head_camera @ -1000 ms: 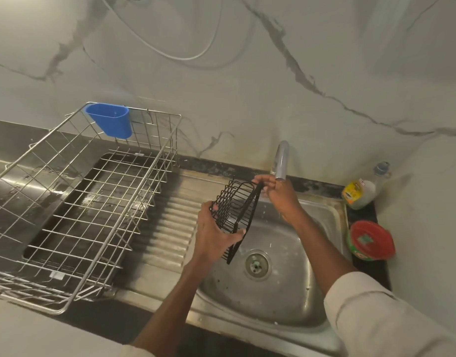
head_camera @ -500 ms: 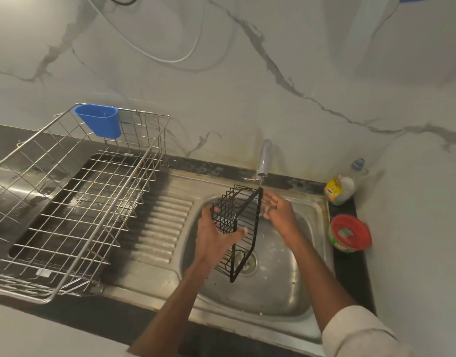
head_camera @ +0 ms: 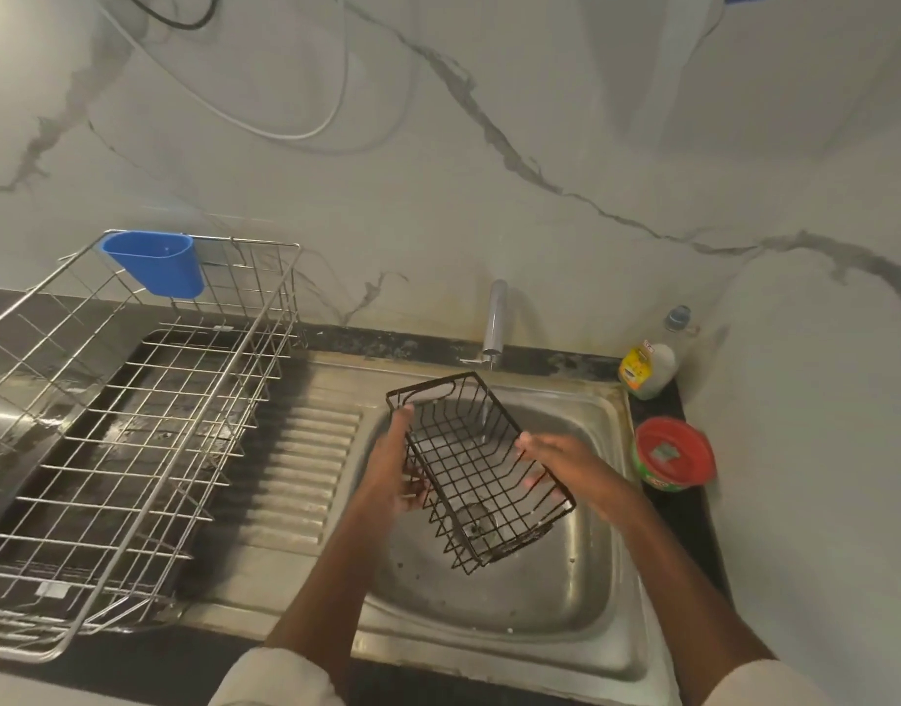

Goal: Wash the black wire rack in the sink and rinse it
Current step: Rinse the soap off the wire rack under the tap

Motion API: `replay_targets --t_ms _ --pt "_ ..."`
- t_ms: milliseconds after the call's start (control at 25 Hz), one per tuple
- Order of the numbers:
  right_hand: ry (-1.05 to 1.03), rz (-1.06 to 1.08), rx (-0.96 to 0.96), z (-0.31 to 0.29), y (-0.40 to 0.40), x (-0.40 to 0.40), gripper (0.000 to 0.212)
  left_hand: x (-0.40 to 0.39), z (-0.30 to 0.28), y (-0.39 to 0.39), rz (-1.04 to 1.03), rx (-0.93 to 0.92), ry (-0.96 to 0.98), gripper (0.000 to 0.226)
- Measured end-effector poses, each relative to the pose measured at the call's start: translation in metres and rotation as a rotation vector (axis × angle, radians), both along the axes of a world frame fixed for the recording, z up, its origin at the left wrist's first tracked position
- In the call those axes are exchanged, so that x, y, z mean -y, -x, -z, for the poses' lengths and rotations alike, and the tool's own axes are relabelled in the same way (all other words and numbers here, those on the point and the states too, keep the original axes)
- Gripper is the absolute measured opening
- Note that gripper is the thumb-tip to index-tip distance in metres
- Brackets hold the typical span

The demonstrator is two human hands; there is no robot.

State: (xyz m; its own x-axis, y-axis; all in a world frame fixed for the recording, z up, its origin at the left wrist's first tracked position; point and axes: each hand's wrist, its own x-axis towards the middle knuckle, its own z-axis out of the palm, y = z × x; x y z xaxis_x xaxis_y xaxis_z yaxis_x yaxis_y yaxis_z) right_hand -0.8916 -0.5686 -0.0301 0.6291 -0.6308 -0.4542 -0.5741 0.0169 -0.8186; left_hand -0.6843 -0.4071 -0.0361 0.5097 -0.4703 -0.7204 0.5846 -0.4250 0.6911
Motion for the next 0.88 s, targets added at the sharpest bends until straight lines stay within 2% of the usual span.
replay_targets --t_ms 80,160,200,320,400,560,720,800,880 --pt "-0.164 0.044 0.027 -0.011 0.009 0.009 0.067 0.005 0.008 -0.001 0.012 -0.119 -0.043 0.103" --pt "-0.31 0.11 0.074 -0.015 0.016 0.013 0.096 0.01 0.002 0.001 -0.005 -0.204 -0.086 0.098" --pt "-0.38 0.154 0.126 -0.015 0.017 0.013 0.097 0.012 -0.003 0.004 0.01 -0.242 -0.1 0.093" --pt "-0.539 0.29 0.238 -0.014 0.012 0.008 0.072 0.01 -0.014 0.014 0.104 -0.272 -0.1 0.068" --pt "-0.586 0.375 0.315 -0.012 0.001 0.004 0.064 0.007 -0.02 0.019 0.121 -0.233 -0.093 0.055" --pt "-0.589 0.42 0.296 -0.018 -0.022 -0.013 0.031 0.008 -0.03 0.02 0.045 -0.26 -0.051 0.054" --pt "-0.506 0.546 0.25 -0.002 -0.024 -0.009 0.037 0.017 -0.035 0.02 0.096 -0.332 -0.103 0.082" --pt "-0.437 0.596 0.215 0.006 -0.02 -0.003 0.039 0.023 -0.036 0.024 0.128 -0.35 -0.109 0.083" --pt "-0.443 0.615 0.216 0.005 -0.011 -0.004 0.051 0.026 -0.032 0.027 0.162 -0.353 -0.118 0.081"
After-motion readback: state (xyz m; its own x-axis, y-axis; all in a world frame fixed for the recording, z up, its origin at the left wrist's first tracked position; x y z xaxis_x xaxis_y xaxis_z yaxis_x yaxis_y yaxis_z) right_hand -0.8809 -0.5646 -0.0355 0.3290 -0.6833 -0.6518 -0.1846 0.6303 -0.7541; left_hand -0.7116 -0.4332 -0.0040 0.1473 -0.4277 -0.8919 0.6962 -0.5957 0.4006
